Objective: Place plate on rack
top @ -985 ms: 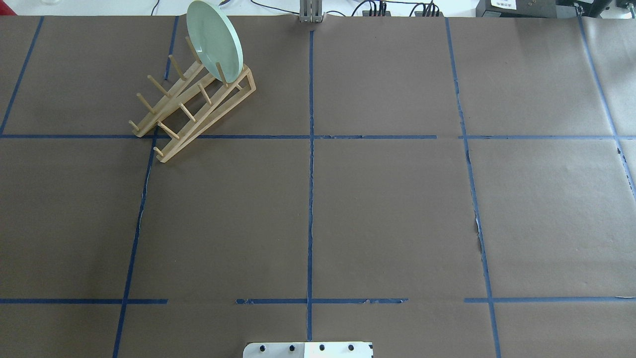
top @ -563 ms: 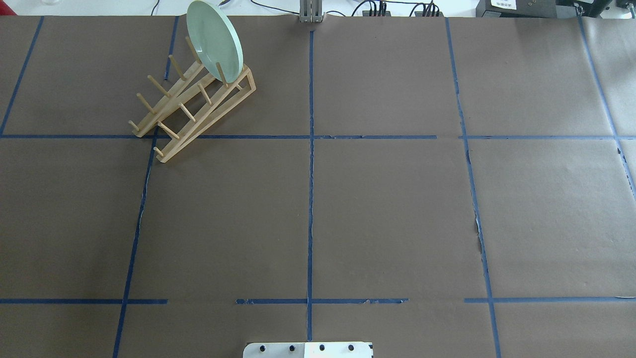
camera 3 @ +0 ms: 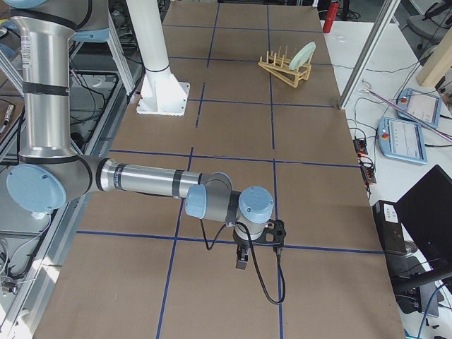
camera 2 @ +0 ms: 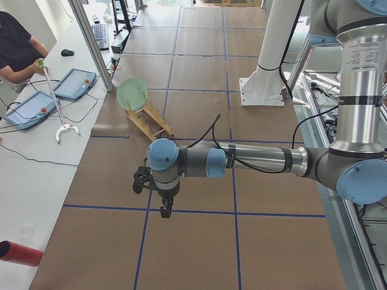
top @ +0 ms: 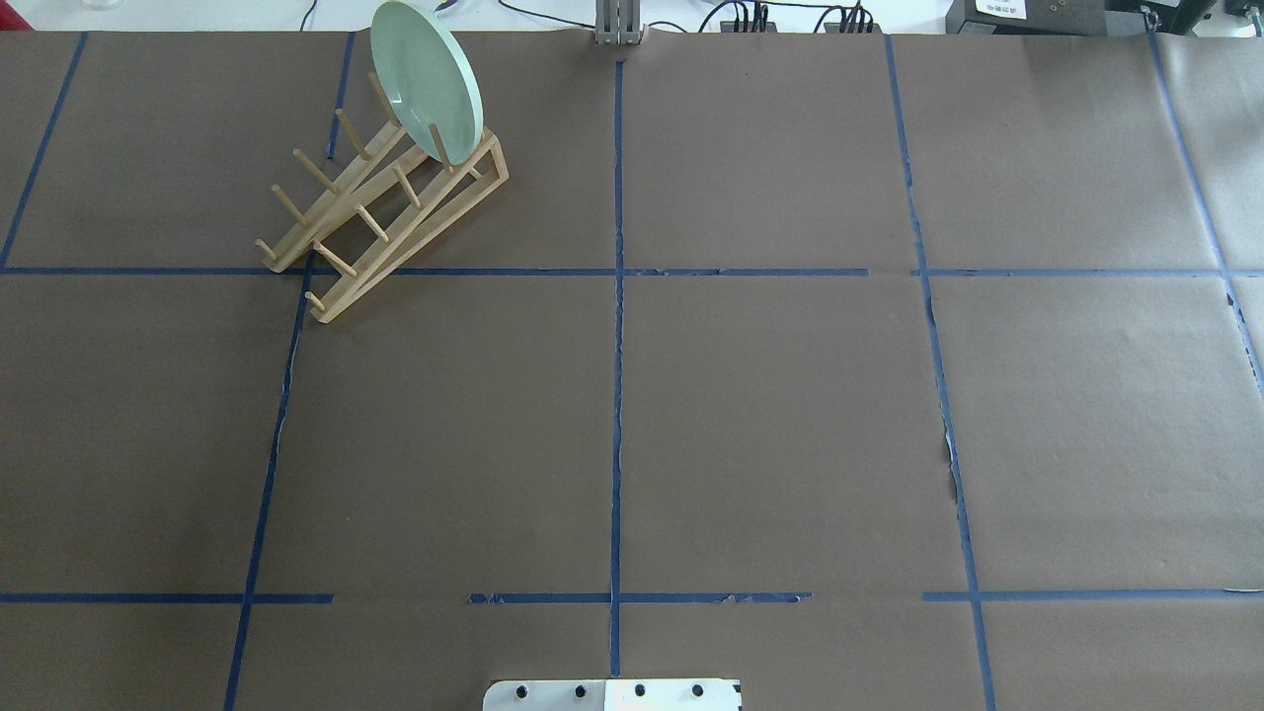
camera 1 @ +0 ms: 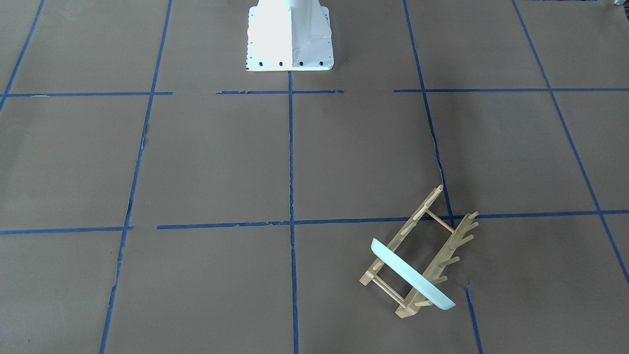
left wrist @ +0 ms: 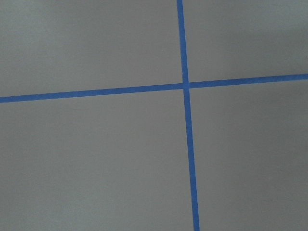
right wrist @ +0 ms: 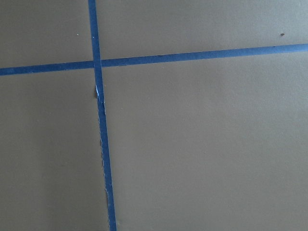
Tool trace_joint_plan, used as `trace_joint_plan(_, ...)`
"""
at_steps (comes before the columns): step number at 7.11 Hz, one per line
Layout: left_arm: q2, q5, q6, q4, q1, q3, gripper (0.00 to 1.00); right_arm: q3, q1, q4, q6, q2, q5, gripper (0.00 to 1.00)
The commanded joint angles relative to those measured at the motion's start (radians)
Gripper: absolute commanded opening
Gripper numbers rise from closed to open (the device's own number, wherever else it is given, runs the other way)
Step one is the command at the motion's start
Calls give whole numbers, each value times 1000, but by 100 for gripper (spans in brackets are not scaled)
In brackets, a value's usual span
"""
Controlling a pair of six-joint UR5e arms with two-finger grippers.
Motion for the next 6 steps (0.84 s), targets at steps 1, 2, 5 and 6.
trace_joint_plan(1,-1,0,1,0,0,2,100,0,0,0,0,0,0,100)
trace_joint_plan(2,-7,0,0,0,0,5,100,0,0,0,0,0,0,100)
trace_joint_plan(5,-10,0,0,-2,2,8,100,0,0,0,0,0,0,100)
trace_joint_plan(6,-10,2,0,0,2,8,100,-2,0,0,0,-1,0,100)
